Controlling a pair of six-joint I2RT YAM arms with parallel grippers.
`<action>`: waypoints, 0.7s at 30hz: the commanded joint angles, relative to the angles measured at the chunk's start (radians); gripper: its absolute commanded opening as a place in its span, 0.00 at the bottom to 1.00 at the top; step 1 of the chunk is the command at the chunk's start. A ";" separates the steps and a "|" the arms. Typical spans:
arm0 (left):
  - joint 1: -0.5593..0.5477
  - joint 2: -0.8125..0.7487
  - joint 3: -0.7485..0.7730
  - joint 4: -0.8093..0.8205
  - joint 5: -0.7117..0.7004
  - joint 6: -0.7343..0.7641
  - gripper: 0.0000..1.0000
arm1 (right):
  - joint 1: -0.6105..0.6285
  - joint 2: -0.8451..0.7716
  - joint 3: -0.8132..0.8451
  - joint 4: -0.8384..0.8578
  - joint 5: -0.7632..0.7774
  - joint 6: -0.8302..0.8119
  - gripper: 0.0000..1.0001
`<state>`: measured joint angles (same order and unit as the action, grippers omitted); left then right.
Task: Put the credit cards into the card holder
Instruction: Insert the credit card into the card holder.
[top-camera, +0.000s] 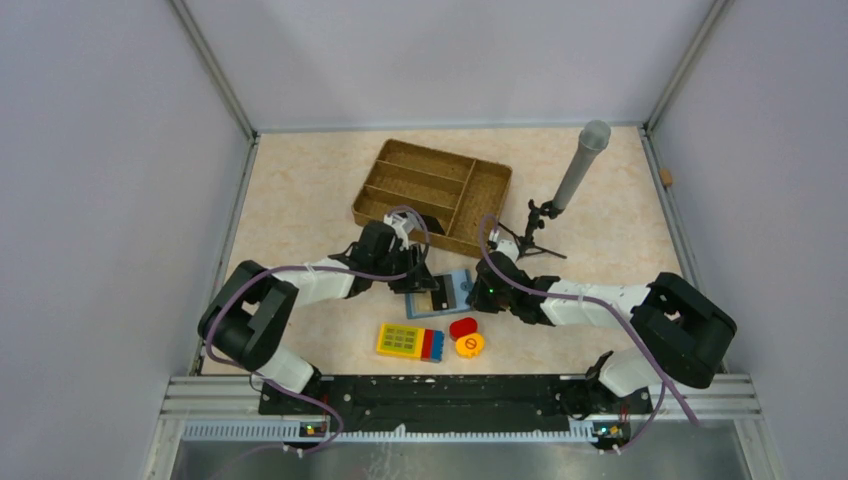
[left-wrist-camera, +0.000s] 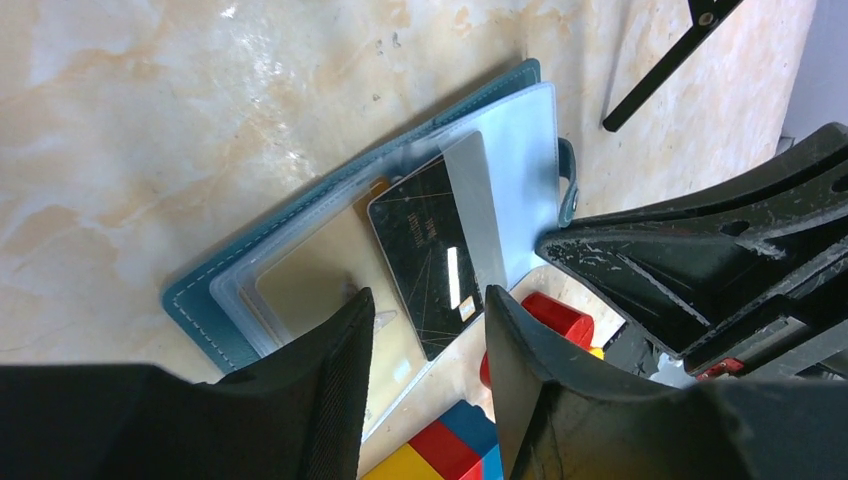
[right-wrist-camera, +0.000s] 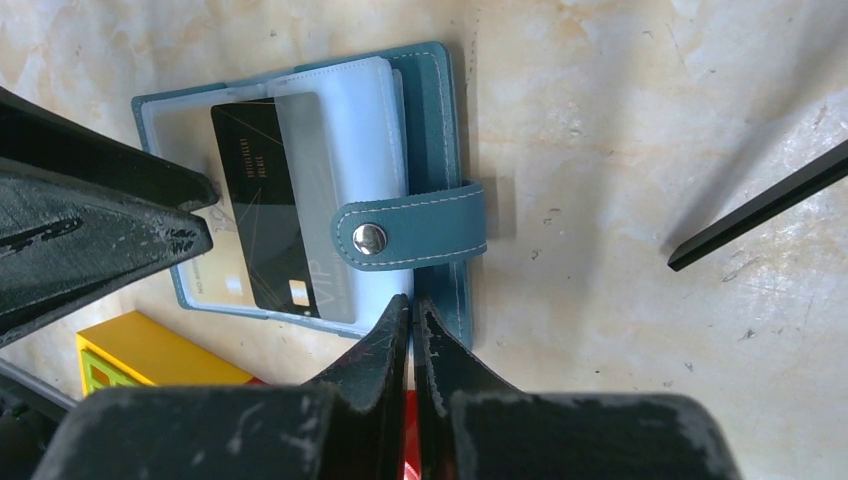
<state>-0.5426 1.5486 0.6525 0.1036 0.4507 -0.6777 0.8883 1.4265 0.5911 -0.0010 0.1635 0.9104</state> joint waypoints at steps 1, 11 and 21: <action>-0.029 0.027 -0.005 -0.038 -0.011 0.004 0.46 | 0.012 -0.026 0.020 -0.022 0.026 -0.002 0.00; -0.054 0.107 -0.003 0.094 0.027 -0.063 0.43 | 0.012 -0.043 0.008 -0.005 0.016 -0.007 0.03; -0.108 0.129 0.062 0.098 0.012 -0.096 0.43 | 0.011 -0.061 0.001 -0.006 0.031 -0.007 0.09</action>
<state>-0.6266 1.6539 0.6781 0.2157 0.4942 -0.7628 0.8883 1.4067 0.5907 -0.0162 0.1680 0.9096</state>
